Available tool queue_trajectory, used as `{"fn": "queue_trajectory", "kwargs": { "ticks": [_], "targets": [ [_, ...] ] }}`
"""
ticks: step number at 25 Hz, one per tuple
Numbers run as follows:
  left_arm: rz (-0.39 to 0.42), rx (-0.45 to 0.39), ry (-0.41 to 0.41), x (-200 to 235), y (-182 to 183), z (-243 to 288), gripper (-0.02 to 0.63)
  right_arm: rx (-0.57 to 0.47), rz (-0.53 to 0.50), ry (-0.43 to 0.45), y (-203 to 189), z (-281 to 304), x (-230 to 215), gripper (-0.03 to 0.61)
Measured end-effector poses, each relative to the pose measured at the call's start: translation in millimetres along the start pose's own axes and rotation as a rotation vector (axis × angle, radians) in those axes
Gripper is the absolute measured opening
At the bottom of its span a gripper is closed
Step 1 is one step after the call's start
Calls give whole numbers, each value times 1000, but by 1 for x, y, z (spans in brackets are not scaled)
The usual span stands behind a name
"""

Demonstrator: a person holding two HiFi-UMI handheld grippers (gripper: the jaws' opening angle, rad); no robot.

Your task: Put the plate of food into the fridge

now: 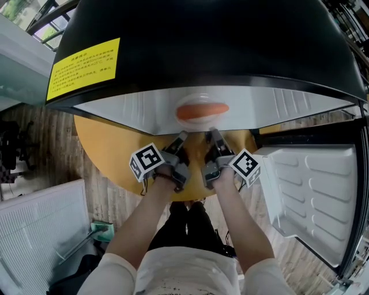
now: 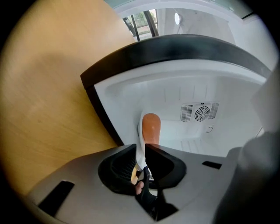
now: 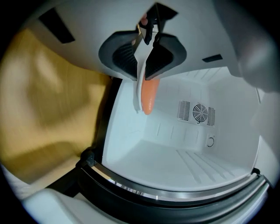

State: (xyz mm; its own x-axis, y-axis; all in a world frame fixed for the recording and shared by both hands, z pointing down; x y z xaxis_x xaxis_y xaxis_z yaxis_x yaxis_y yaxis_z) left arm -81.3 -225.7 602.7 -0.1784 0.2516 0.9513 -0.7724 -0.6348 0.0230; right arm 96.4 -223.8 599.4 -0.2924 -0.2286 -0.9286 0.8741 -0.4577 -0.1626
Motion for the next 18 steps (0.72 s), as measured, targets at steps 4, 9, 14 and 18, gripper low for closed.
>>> {"fn": "queue_trajectory", "kwargs": {
  "ticks": [4, 9, 14, 18],
  "targets": [
    [45, 21, -1, -3, -7, -11, 75, 26, -11, 19, -9, -15, 5, 72],
    [124, 73, -6, -10, -18, -31, 71, 61, -26, 34, -22, -33, 14, 62],
    [252, 132, -25, -28, -32, -55, 49, 115, -103, 68, -32, -60, 32, 48],
    [411, 159, -37, -50, -42, -78, 29, 140, -173, 75, -37, -86, 42, 37]
  ]
}}
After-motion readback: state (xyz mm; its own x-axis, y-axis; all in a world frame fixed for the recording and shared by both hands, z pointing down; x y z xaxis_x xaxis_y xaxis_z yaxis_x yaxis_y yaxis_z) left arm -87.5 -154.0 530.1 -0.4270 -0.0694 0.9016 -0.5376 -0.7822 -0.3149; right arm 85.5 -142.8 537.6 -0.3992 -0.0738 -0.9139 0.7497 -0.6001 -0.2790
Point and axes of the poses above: the fingertips, and each gripper's own axes: z forward along the fingers, x to its left, y out of its top, the point moved 6 cm from there along -z, backward along the fingers
